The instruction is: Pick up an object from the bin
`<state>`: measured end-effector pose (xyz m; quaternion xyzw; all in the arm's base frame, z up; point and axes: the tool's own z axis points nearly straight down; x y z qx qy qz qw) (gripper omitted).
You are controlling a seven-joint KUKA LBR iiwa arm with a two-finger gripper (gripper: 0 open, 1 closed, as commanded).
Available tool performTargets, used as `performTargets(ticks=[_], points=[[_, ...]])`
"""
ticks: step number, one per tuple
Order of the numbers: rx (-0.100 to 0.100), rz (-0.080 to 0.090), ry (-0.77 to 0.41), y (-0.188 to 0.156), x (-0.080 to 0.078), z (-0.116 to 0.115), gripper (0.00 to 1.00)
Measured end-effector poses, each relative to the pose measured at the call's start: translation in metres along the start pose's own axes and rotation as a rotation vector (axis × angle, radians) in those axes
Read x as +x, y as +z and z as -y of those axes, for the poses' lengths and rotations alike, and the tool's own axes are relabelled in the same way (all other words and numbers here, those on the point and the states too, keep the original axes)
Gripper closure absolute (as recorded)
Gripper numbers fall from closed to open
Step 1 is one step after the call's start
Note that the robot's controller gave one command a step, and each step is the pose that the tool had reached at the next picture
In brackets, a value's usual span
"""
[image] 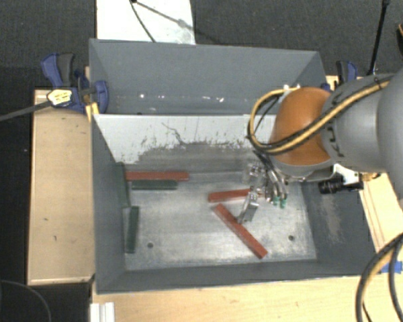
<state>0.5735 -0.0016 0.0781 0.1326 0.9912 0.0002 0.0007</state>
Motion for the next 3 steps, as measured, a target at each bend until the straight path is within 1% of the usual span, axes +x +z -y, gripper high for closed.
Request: performTargets(ticks=[1, 2, 3], points=[[-0.001, 0.002, -0.012, 0.007, -0.015, -0.012, 0.0], [0.0, 0.0, -0.013, 0.007, -0.014, -0.012, 1.0], [-0.003, 0.009, -0.036, -0.159, 0.002, -0.014, 1.0]])
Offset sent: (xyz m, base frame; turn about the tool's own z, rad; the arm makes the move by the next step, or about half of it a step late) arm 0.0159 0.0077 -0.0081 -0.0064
